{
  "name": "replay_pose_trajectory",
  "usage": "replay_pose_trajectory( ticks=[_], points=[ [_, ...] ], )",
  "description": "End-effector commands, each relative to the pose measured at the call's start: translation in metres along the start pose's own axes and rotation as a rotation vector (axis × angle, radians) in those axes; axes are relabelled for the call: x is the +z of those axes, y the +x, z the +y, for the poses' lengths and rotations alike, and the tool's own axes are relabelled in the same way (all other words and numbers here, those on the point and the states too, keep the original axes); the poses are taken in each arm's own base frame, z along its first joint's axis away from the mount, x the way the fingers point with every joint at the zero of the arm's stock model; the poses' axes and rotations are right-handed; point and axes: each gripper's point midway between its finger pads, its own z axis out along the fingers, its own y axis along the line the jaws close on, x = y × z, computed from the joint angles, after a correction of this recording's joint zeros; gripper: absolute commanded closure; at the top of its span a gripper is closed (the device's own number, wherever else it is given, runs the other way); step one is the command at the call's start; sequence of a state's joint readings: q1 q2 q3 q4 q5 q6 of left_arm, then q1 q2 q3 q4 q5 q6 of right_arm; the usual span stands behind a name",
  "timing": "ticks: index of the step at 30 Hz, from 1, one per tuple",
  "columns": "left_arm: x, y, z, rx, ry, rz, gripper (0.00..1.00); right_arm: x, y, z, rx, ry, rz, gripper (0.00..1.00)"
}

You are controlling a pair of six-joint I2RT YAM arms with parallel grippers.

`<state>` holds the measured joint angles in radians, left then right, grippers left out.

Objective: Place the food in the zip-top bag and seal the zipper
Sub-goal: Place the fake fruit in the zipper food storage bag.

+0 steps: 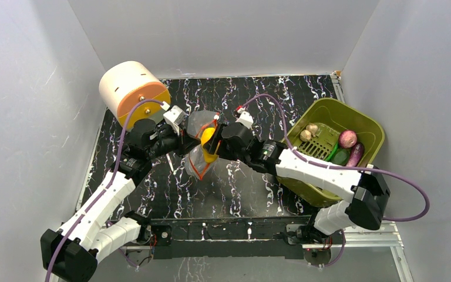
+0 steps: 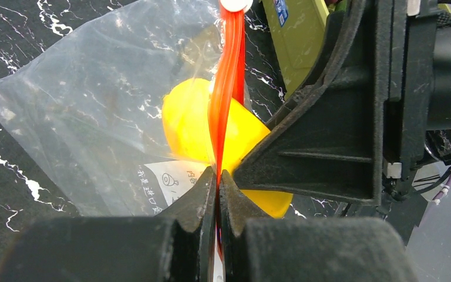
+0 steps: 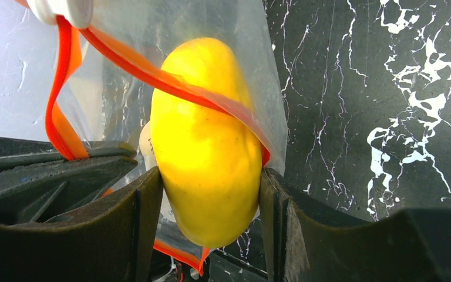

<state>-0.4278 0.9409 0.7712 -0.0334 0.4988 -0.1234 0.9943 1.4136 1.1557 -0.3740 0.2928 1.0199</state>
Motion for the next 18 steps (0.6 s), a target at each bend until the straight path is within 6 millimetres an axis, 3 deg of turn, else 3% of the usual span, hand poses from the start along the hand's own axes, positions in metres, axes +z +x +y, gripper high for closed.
replay_pose_trajectory(
  ticks=[1,10,18],
  points=[
    [0.0,-0.01,-0.009,0.016,0.044,-0.031,1.0,-0.002,-0.032,0.033,0.063,-0.076,-0.113,0.46],
    [0.001,-0.009,-0.007,0.007,0.035,-0.028,1.0,0.01,-0.034,0.033,0.076,-0.052,-0.132,0.4],
    [0.001,-0.008,0.005,-0.001,-0.038,-0.024,1.0,0.003,-0.032,0.027,0.015,-0.051,-0.12,0.33]
  ],
)
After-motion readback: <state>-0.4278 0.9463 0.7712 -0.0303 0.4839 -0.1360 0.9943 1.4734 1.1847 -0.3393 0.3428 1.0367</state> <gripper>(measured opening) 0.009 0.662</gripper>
